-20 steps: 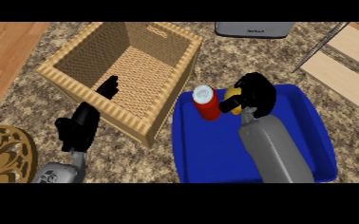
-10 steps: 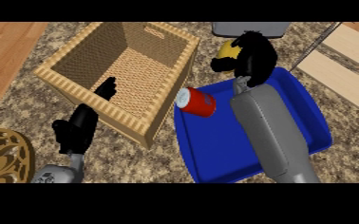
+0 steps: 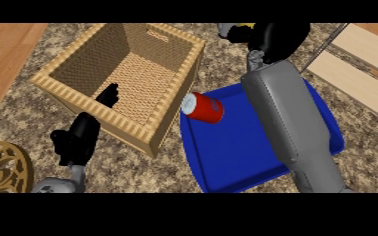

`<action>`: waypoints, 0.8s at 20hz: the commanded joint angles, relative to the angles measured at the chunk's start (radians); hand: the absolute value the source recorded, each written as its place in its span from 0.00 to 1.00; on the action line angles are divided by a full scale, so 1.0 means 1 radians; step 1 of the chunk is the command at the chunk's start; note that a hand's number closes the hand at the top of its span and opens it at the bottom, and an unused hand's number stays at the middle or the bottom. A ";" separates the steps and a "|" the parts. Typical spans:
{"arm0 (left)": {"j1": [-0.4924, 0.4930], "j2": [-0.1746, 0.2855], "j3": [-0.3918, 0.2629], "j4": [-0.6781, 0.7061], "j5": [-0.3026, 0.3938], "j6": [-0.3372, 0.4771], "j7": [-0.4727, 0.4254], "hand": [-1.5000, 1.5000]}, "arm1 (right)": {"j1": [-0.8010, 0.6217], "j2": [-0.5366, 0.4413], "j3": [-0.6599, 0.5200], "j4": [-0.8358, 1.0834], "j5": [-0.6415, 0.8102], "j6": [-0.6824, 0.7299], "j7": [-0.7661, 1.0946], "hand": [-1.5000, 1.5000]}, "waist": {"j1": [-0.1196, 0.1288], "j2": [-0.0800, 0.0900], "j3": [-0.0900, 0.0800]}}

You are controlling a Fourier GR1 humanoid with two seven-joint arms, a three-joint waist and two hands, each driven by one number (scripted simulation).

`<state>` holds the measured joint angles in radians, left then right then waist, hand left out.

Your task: Pick the lemon from the tray and place it in the tiered shelf

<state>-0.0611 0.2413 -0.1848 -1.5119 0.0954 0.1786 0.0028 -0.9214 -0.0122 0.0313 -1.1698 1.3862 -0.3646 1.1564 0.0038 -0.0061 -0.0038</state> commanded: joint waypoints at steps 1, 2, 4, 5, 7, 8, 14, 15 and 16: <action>-0.079 0.016 -0.027 0.024 -0.058 -0.005 0.029 0.50 | -0.055 -0.001 -0.027 -0.013 0.136 0.050 0.200 1.00 | -0.017 0.003 0.003; -0.066 0.024 -0.011 0.008 -0.031 -0.021 0.025 0.50 | -0.090 -0.018 -0.050 -0.047 0.145 0.088 0.200 1.00 | -0.018 0.000 0.003; -0.091 0.033 -0.006 0.061 -0.038 -0.035 0.009 0.50 | -0.080 -0.021 -0.065 -0.053 0.192 0.083 0.191 1.00 | -0.026 0.003 0.003; -0.071 0.000 -0.040 0.005 -0.053 0.000 0.026 0.50 | -0.109 -0.036 -0.085 -0.019 0.227 0.093 0.197 1.00 | -0.015 0.004 0.003; -0.076 0.026 -0.029 0.016 -0.049 -0.019 0.034 0.50 | -0.140 -0.071 -0.120 -0.053 0.235 0.167 0.168 1.00 | -0.023 0.002 0.003; -0.026 0.003 -0.043 0.016 -0.051 -0.013 -0.017 0.50 | -0.097 -0.087 -0.127 -0.101 0.230 0.206 0.141 1.00 | -0.030 -0.002 0.003; -0.054 0.034 -0.003 0.060 -0.021 -0.059 -0.037 0.50 | -0.196 -0.130 -0.218 -0.107 0.267 0.263 0.106 1.00 | -0.016 0.005 0.003; -0.117 -0.010 -0.042 0.061 -0.068 0.003 0.027 0.50 | -0.192 -0.148 -0.236 -0.072 0.266 0.243 0.078 1.00 | -0.020 0.007 0.003; -0.071 0.011 -0.028 0.049 -0.056 -0.014 0.005 0.50 | -0.150 -0.155 -0.243 -0.111 0.272 0.239 0.072 1.00 | -0.019 0.005 0.004</action>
<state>-0.0529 0.2445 -0.1814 -1.5100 0.1018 0.1733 -0.0081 -1.0670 -0.1299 -0.1688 -1.2630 1.6417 -0.1911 1.1412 -0.0051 -0.0071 -0.0012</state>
